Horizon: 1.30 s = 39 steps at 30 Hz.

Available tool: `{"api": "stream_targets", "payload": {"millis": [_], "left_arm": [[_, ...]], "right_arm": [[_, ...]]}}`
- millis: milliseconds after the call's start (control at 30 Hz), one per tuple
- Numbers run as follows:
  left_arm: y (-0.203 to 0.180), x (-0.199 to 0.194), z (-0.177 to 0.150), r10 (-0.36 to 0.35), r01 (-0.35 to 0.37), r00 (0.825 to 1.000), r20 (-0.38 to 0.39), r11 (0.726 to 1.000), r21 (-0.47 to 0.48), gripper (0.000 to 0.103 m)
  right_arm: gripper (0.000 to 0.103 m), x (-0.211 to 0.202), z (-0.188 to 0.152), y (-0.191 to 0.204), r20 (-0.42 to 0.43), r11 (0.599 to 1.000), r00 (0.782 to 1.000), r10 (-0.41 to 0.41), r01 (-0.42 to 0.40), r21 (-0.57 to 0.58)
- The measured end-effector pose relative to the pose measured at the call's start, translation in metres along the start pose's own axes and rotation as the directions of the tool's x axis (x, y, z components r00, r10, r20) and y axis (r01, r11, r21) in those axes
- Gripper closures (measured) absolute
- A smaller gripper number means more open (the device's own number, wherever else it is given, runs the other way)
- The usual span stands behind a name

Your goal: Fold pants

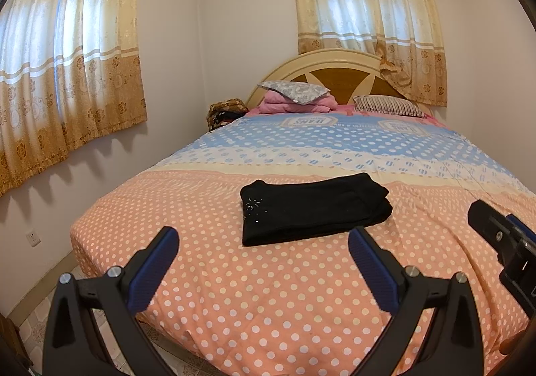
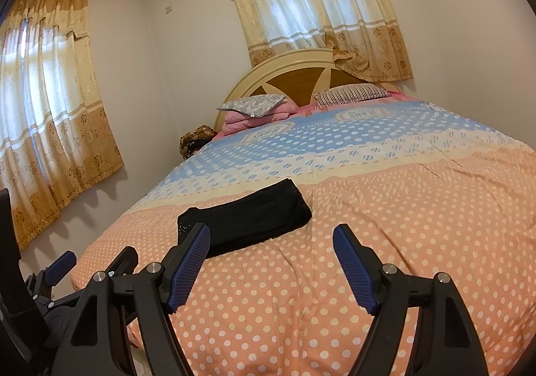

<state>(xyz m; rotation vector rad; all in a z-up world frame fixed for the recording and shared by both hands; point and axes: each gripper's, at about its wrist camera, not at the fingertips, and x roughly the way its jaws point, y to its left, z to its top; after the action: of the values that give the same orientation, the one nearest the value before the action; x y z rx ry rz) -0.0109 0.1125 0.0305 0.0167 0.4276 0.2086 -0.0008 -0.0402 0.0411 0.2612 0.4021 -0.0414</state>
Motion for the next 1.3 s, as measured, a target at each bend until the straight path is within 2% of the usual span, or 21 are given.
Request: {"api": "stream_targets", "payload": {"millis": [167, 367, 533, 667, 1300], "left_arm": [[0.002, -0.002, 0.002, 0.031, -0.032, 0.999, 0.029, 0.999, 0.013, 0.000], [0.003, -0.003, 0.005, 0.024, -0.025, 0.999, 0.037, 1.000, 0.010, 0.000], [0.000, 0.003, 0.005, 0.014, -0.014, 1.000, 0.003, 1.000, 0.018, 0.000], [0.003, 0.007, 0.004, -0.008, 0.007, 0.999, -0.031, 1.000, -0.011, 0.000], [0.008, 0.011, 0.003, -0.027, 0.026, 0.999, -0.043, 1.000, -0.011, 0.000]], "right_arm": [[0.026, 0.001, -0.003, 0.005, -0.004, 1.000, 1.000, -0.004, 0.004, 0.001], [0.026, 0.004, -0.005, 0.007, -0.008, 1.000, 1.000, -0.010, 0.010, -0.003], [0.026, 0.007, -0.007, 0.010, -0.015, 1.000, 1.000, -0.014, 0.014, 0.002], [0.026, 0.007, -0.008, 0.011, -0.015, 1.000, 1.000, -0.015, 0.015, 0.002], [0.026, 0.009, -0.011, 0.012, -0.025, 1.000, 1.000, -0.011, 0.011, -0.002]]}}
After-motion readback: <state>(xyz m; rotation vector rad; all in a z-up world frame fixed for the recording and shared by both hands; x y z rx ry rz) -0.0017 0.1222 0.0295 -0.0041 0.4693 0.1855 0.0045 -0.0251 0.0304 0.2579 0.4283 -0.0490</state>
